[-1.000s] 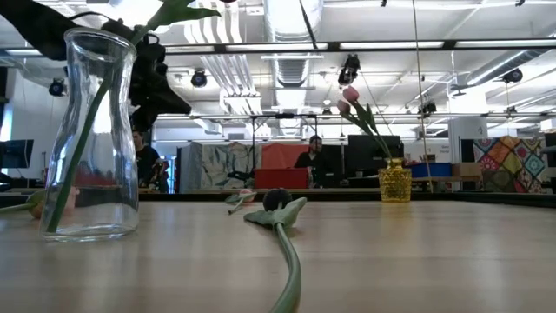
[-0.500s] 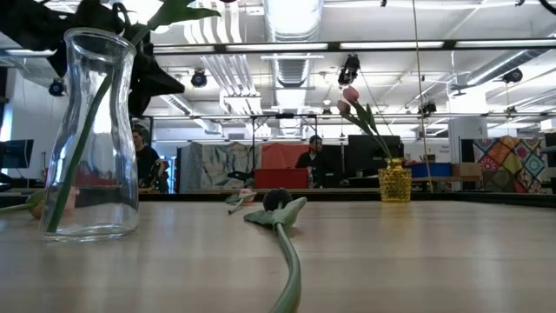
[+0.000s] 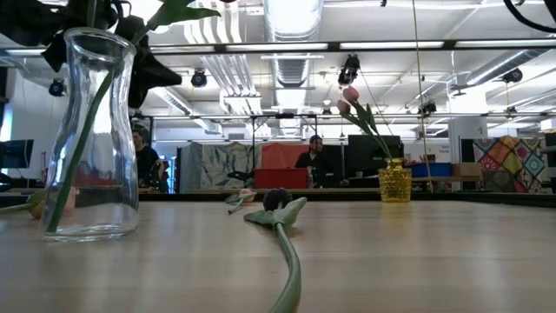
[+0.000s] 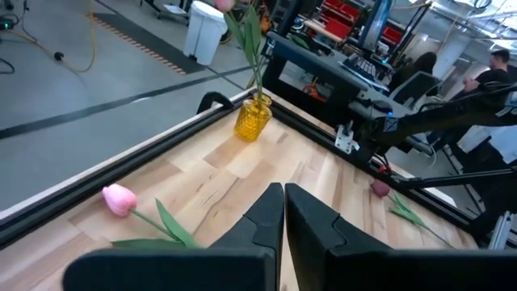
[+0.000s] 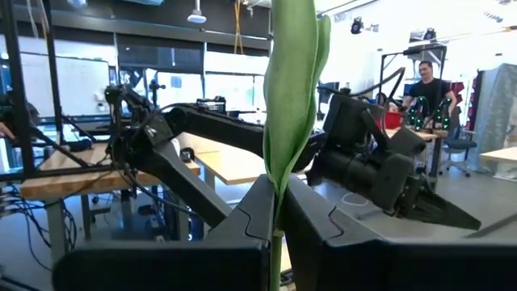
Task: Sort flowers into vase by color
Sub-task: Put the top black tulip flower into the crystal vase
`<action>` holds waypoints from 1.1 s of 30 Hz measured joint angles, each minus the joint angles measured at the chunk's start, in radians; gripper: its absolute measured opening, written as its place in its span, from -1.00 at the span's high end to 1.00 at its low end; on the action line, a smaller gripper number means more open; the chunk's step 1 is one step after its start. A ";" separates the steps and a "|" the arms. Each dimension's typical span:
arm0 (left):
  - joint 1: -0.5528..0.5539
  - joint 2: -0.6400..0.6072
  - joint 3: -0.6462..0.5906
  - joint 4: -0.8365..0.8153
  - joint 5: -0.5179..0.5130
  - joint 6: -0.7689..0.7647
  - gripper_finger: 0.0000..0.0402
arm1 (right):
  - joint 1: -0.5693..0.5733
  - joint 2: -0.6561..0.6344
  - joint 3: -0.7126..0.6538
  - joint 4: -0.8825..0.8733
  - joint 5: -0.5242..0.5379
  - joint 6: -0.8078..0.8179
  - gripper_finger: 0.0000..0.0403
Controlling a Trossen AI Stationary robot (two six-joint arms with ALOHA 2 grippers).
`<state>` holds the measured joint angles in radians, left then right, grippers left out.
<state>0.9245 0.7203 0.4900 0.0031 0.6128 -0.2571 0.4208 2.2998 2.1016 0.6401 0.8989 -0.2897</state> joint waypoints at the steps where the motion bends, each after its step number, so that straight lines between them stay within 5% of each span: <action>1: 0.000 -0.004 0.000 0.000 0.000 0.001 1.00 | -0.003 0.009 0.005 0.000 0.000 0.001 0.94; 23: 0.000 -0.043 -0.002 -0.029 0.000 0.013 1.00 | -0.009 0.023 0.003 -0.375 0.045 0.328 0.94; 33: 0.000 -0.045 -0.002 -0.029 0.000 0.013 1.00 | -0.006 0.021 0.003 -0.383 0.045 0.331 0.81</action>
<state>0.9245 0.6750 0.4881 -0.0254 0.6132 -0.2440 0.4146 2.3205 2.1048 0.2566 0.9436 0.0414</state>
